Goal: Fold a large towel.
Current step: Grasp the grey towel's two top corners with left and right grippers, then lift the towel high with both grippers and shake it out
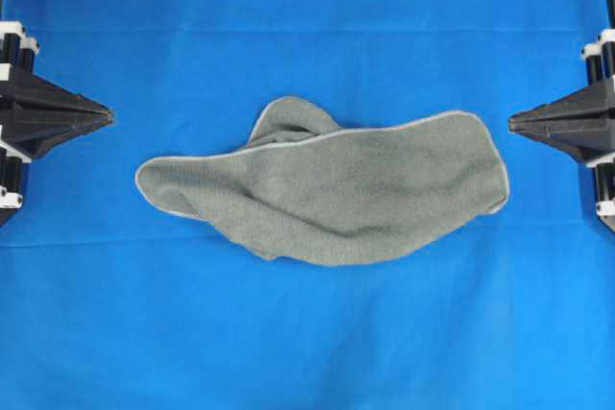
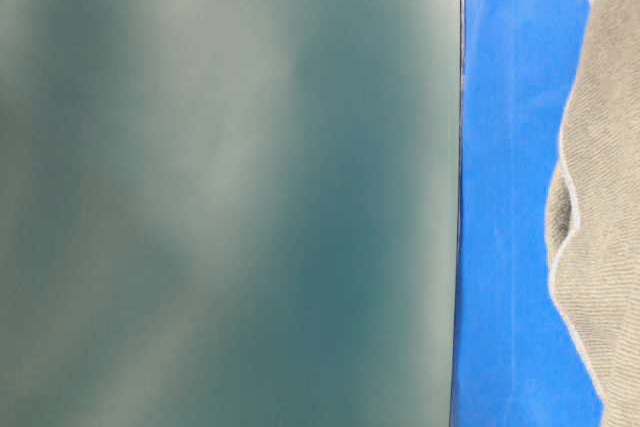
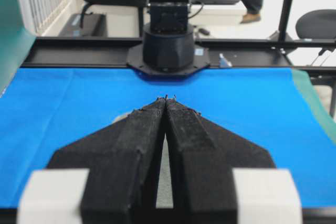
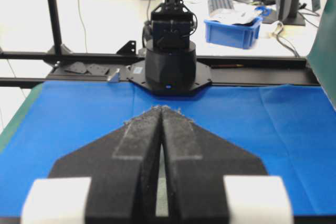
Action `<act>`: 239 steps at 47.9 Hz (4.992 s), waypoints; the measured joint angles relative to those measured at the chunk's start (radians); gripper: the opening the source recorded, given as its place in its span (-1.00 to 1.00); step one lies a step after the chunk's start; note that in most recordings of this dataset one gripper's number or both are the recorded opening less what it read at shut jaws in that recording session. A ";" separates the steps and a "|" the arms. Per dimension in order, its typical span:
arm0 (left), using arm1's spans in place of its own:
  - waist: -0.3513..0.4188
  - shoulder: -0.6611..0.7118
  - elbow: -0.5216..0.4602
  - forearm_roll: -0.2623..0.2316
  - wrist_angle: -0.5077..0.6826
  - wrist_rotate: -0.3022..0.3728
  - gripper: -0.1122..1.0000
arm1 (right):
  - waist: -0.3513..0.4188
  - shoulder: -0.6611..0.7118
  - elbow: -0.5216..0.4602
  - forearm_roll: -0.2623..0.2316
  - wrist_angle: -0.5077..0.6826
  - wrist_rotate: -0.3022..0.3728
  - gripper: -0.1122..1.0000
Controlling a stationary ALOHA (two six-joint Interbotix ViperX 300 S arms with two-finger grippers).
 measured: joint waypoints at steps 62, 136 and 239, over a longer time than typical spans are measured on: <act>0.143 0.535 0.126 -0.057 0.242 -0.167 0.73 | -0.400 0.788 -0.101 0.009 0.417 0.086 0.32; 0.239 0.187 -0.273 -0.032 0.805 -0.017 -0.74 | -0.380 0.067 -0.209 0.006 0.653 0.089 -0.75; 0.054 0.170 -1.058 -0.028 1.239 -0.523 -0.74 | -0.411 -0.012 -0.884 0.420 0.986 0.100 -0.75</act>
